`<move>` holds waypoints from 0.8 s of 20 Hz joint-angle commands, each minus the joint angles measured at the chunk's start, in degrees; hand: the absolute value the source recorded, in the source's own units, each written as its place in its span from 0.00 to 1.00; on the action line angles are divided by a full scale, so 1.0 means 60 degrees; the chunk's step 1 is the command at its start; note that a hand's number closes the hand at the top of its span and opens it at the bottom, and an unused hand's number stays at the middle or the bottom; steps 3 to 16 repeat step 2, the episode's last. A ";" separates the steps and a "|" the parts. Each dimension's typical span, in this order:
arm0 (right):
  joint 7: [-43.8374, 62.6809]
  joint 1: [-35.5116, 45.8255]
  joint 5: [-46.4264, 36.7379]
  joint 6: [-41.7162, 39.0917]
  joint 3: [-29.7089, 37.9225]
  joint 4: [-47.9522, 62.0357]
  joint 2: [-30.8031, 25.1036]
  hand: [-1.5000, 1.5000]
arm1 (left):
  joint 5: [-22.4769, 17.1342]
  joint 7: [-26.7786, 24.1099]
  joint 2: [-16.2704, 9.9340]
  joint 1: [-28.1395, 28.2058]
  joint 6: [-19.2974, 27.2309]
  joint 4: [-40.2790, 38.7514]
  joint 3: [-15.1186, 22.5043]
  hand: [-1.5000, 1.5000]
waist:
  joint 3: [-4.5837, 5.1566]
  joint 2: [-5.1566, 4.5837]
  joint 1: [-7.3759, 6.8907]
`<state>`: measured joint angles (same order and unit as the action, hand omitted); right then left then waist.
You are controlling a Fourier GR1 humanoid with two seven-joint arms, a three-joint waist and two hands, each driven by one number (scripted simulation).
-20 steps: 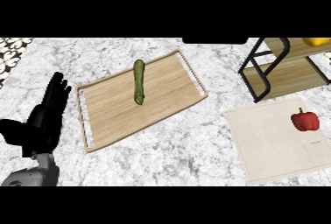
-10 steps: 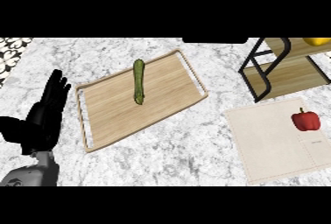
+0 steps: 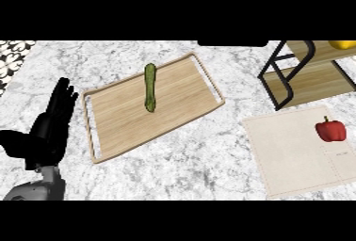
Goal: Pick the lemon from the placemat and place it in the tiered shelf
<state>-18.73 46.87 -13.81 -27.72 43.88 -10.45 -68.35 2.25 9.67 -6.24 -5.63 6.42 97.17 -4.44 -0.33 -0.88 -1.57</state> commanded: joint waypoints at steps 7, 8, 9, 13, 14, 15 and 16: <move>-0.0424 -0.0601 0.0263 -0.0694 0.0250 0.0168 -0.0419 0.00 | -0.0062 0.0150 -0.0200 -0.0044 -0.0085 0.0070 -0.0169 0.50 | -0.0003 0.0003 -0.0026; -0.0424 -0.0601 0.0263 -0.0694 0.0250 0.0168 -0.0419 0.00 | -0.0062 0.0150 -0.0200 -0.0044 -0.0085 0.0070 -0.0169 0.50 | -0.0003 0.0003 -0.0026; -0.0424 -0.0601 0.0263 -0.0694 0.0250 0.0168 -0.0419 0.00 | -0.0062 0.0150 -0.0200 -0.0044 -0.0085 0.0070 -0.0169 0.50 | -0.0003 0.0003 -0.0026; -0.0424 -0.0601 0.0263 -0.0694 0.0250 0.0168 -0.0419 0.00 | -0.0062 0.0150 -0.0200 -0.0044 -0.0085 0.0070 -0.0169 0.50 | -0.0003 0.0003 -0.0026; -0.0424 -0.0601 0.0263 -0.0694 0.0250 0.0168 -0.0419 0.00 | -0.0062 0.0150 -0.0200 -0.0044 -0.0085 0.0070 -0.0169 0.50 | -0.0003 0.0003 -0.0026; -0.0424 -0.0601 0.0263 -0.0694 0.0250 0.0168 -0.0419 0.00 | -0.0062 0.0150 -0.0200 -0.0044 -0.0085 0.0070 -0.0169 0.50 | -0.0003 0.0003 -0.0026; -0.0424 -0.0601 0.0263 -0.0694 0.0250 0.0168 -0.0419 0.00 | -0.0062 0.0150 -0.0200 -0.0044 -0.0085 0.0070 -0.0169 0.50 | -0.0003 0.0003 -0.0026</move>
